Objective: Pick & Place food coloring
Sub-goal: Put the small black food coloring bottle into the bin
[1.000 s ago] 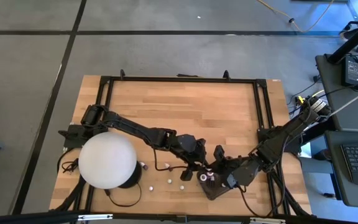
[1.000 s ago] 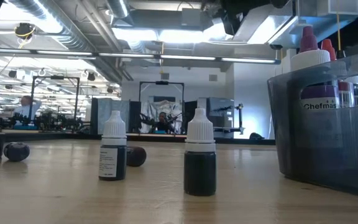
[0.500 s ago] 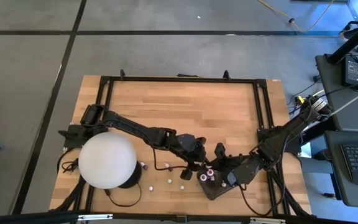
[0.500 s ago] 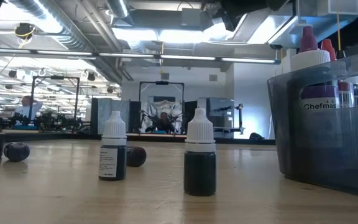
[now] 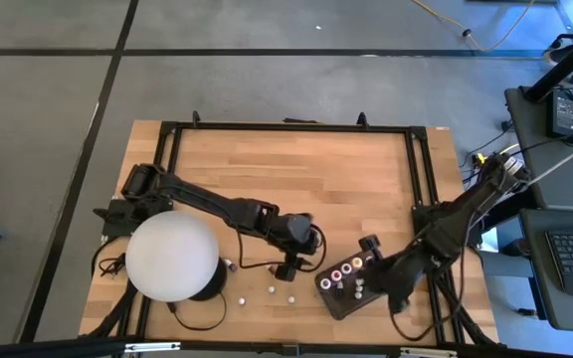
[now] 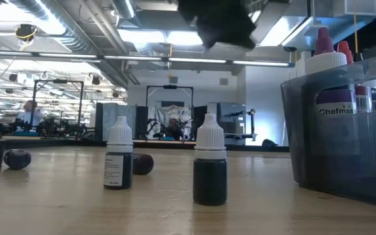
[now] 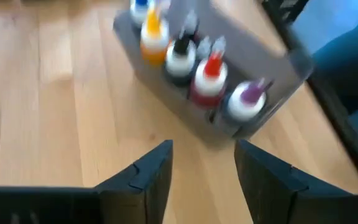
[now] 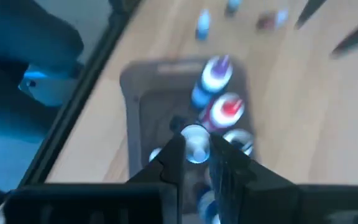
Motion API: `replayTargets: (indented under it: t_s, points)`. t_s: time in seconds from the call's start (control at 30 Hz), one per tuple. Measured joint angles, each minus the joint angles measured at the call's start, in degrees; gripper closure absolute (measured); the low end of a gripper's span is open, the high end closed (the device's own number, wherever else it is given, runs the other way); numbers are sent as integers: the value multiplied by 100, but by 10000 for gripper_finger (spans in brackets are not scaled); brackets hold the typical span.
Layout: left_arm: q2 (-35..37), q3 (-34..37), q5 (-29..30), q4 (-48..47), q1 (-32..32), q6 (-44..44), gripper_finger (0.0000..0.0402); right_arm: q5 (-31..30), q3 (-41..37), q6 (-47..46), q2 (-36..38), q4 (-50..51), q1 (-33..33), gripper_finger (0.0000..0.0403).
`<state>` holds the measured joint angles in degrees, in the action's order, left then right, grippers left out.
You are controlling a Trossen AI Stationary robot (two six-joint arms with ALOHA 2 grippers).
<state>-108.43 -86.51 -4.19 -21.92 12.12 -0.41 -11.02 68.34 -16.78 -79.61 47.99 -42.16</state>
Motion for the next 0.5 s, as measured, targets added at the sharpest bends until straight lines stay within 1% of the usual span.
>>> replayTargets:
  t_s: [0.23, 0.37, 0.5]
  points:
    - [-6, 10, 12, -130, 8, -205, 232, 211, -302, -1410, -539, 143, -275, 347]
    - [-6, 10, 11, -130, 26, -205, 231, 214, -316, -1864, -874, 347, -410, 342]
    - [-6, 10, 9, -193, 24, -309, 234, 331, -317, -2067, -1229, 384, -482, 340]
